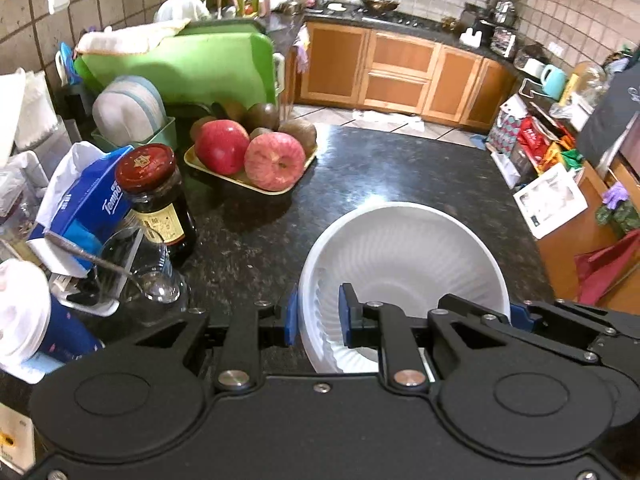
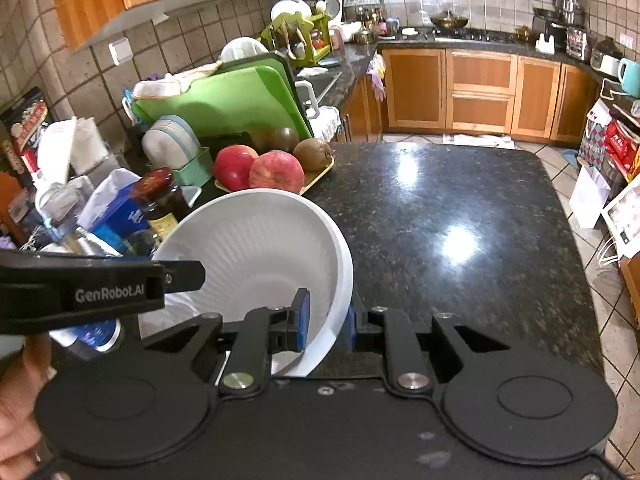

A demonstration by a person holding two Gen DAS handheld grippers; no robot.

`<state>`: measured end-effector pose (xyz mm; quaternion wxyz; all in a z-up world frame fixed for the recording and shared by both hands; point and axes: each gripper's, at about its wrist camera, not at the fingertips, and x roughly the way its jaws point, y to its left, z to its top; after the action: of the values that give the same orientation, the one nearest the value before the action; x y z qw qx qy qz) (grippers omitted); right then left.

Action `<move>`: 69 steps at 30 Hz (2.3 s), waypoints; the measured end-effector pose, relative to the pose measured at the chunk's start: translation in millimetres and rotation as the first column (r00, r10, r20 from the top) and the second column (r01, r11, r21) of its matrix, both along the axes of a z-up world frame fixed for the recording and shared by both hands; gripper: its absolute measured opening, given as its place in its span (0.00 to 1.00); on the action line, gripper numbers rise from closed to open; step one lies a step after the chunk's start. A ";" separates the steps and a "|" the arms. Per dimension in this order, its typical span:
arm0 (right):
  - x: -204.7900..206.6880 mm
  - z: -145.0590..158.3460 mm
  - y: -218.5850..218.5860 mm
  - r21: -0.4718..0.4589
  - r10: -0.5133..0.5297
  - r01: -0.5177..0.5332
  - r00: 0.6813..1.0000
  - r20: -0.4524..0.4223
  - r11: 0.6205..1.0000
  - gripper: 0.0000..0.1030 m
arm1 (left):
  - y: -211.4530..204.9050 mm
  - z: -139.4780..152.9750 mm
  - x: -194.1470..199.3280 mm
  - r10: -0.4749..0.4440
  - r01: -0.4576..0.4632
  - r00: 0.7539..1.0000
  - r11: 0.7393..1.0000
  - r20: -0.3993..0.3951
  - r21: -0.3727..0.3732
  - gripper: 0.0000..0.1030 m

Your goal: Organize plates and bowls

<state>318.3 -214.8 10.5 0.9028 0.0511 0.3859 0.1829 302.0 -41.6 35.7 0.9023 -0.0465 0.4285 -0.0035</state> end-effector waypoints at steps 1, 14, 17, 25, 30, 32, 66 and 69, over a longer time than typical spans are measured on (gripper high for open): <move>-8.7 2.7 -4.2 0.006 -0.005 0.005 1.000 0.008 1.000 0.19 | -2.2 1.1 -5.0 -0.008 0.008 1.000 1.000 0.006 0.002 0.25; -97.4 7.4 -65.6 0.025 -0.075 0.074 0.995 0.059 0.997 0.22 | -47.5 -5.3 -62.0 -0.110 0.111 0.994 0.993 0.028 -0.027 0.25; -110.1 4.5 -75.5 0.028 -0.088 0.086 0.994 0.057 0.996 0.22 | -57.7 -8.5 -70.5 -0.121 0.122 0.992 0.992 0.038 -0.021 0.25; -111.3 -14.0 -89.5 0.036 -0.117 0.117 0.993 0.006 0.993 0.22 | -72.9 -25.8 -77.7 -0.130 0.131 0.991 0.991 0.010 -0.029 0.25; -107.9 -29.0 -90.5 0.027 -0.115 0.116 0.993 -0.029 0.993 0.22 | -78.3 -37.2 -74.2 -0.127 0.127 0.992 0.992 -0.022 -0.025 0.25; -105.8 -35.4 -90.7 0.023 -0.112 0.113 0.993 -0.048 0.993 0.22 | -78.3 -41.6 -71.9 -0.127 0.126 0.991 0.992 -0.035 -0.027 0.25; -94.5 -49.6 -105.6 0.006 -0.140 0.141 0.990 -0.019 0.990 0.25 | -89.6 -51.6 -68.4 -0.137 0.136 0.990 0.990 -0.041 -0.026 0.25; -97.5 -49.8 -106.4 0.008 -0.142 0.142 0.990 -0.012 0.990 0.25 | -90.8 -51.8 -70.1 -0.112 0.112 0.993 0.994 -0.023 -0.002 0.25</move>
<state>220.7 -321.2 -39.3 0.9112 0.0837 0.3853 0.1195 231.8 -132.4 -16.1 0.8958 -0.0229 0.4406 -0.0537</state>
